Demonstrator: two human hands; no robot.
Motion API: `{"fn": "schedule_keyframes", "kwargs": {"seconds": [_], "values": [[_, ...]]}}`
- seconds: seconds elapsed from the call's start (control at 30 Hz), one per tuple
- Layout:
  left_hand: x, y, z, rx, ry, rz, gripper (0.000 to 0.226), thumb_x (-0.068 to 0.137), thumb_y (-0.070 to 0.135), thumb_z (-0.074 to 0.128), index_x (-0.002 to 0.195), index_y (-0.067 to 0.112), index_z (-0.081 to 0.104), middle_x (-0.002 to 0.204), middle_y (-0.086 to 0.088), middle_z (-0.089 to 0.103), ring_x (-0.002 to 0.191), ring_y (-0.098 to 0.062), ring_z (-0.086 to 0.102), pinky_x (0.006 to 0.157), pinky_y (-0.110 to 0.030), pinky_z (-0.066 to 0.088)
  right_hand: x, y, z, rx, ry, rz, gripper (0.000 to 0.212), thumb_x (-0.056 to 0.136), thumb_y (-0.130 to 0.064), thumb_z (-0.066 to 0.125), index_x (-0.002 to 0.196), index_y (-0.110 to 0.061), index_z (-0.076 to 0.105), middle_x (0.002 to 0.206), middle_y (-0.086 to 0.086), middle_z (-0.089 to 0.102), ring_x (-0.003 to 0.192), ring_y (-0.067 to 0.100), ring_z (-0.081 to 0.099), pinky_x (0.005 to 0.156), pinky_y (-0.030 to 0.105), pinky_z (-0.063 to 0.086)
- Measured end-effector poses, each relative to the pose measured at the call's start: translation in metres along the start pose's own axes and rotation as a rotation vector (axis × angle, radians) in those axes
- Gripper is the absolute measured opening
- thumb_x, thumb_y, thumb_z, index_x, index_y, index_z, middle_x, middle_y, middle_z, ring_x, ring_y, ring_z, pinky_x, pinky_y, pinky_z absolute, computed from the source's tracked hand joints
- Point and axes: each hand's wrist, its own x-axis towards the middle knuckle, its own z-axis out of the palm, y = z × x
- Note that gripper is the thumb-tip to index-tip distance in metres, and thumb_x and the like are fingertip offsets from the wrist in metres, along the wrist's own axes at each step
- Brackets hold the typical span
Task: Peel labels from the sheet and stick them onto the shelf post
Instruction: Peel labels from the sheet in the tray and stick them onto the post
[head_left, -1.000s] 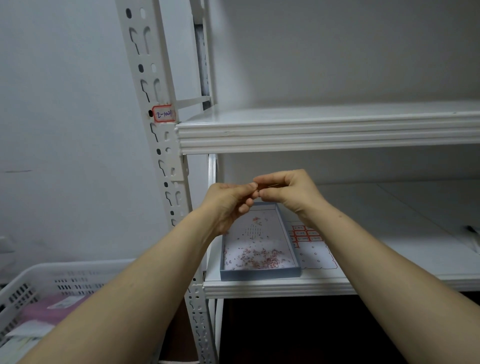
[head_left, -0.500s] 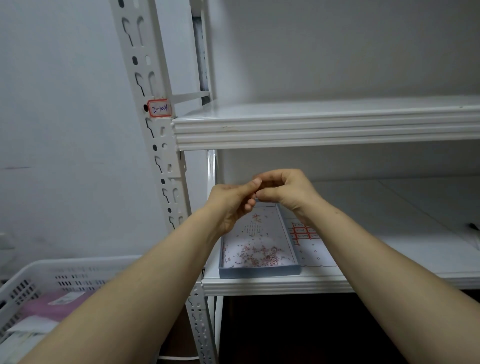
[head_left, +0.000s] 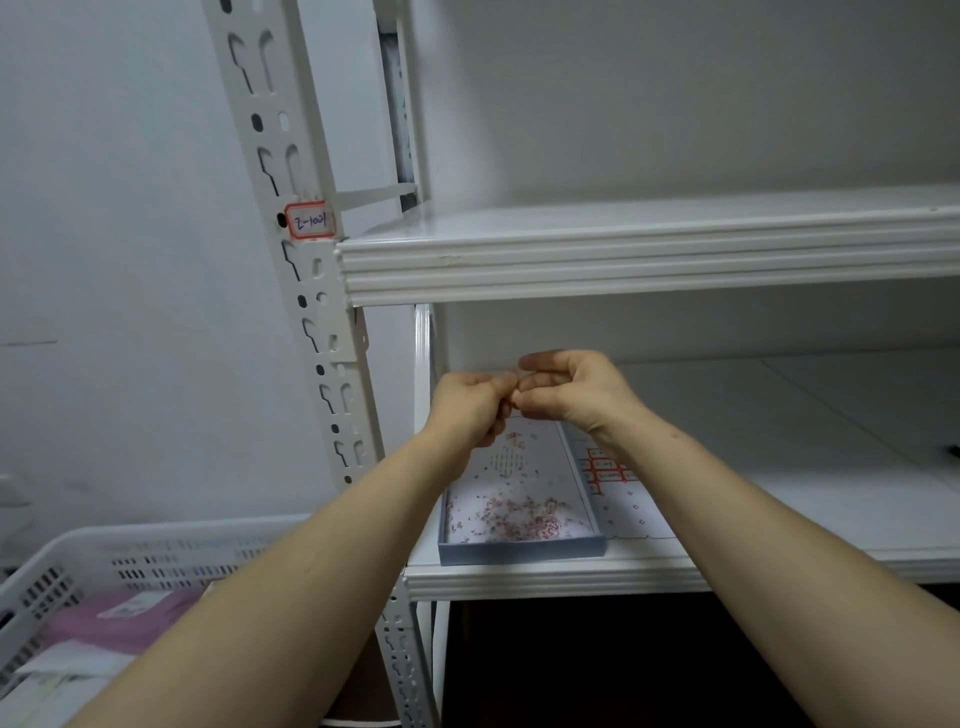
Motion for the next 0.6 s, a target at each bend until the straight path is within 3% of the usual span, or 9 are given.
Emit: {"fn": "schedule_keyframes", "kwargs": {"seconds": [0.17,0.23,0.37,0.6], "values": [[0.005,-0.003,0.002,0.025,0.057,0.000,0.036,0.093,0.026,0.056,0.060,0.012,0.051,0.049,-0.004,0.042,0.030,-0.009,0.029,0.036,-0.014,0.018,0.004,0.002,0.004,0.032,-0.027,0.044,0.047,0.076,0.007,0.070,0.121,0.003,0.055,0.081,0.008,0.067,0.072,0.016,0.067,0.071,0.026,0.057],[0.007,-0.004,0.001,0.003,0.072,-0.017,0.042,0.092,0.031,0.057,0.056,0.014,0.046,0.048,-0.004,0.041,0.028,-0.009,0.027,0.035,-0.014,0.017,0.004,0.004,0.005,0.069,-0.055,0.090,0.043,0.077,0.001,0.072,0.118,-0.001,0.057,0.085,0.012,0.069,0.070,0.016,0.070,0.067,0.024,0.058],[0.007,-0.004,-0.001,-0.015,0.064,-0.043,0.049,0.090,0.040,0.059,0.051,0.016,0.042,0.041,0.001,0.037,0.026,-0.009,0.025,0.033,-0.013,0.017,0.004,0.007,0.007,0.244,-0.072,0.140,0.008,0.082,-0.001,0.067,0.087,-0.007,0.069,0.070,0.006,0.071,0.065,0.012,0.070,0.066,0.023,0.057],[0.009,-0.003,0.001,0.088,0.087,-0.001,0.053,0.091,0.052,0.049,0.052,0.016,0.045,0.046,0.001,0.041,0.031,-0.009,0.031,0.035,-0.014,0.022,0.004,0.012,0.016,0.391,0.023,0.187,0.009,0.079,0.004,0.068,0.085,-0.003,0.070,0.063,0.005,0.071,0.058,0.012,0.069,0.053,0.018,0.055]]}}
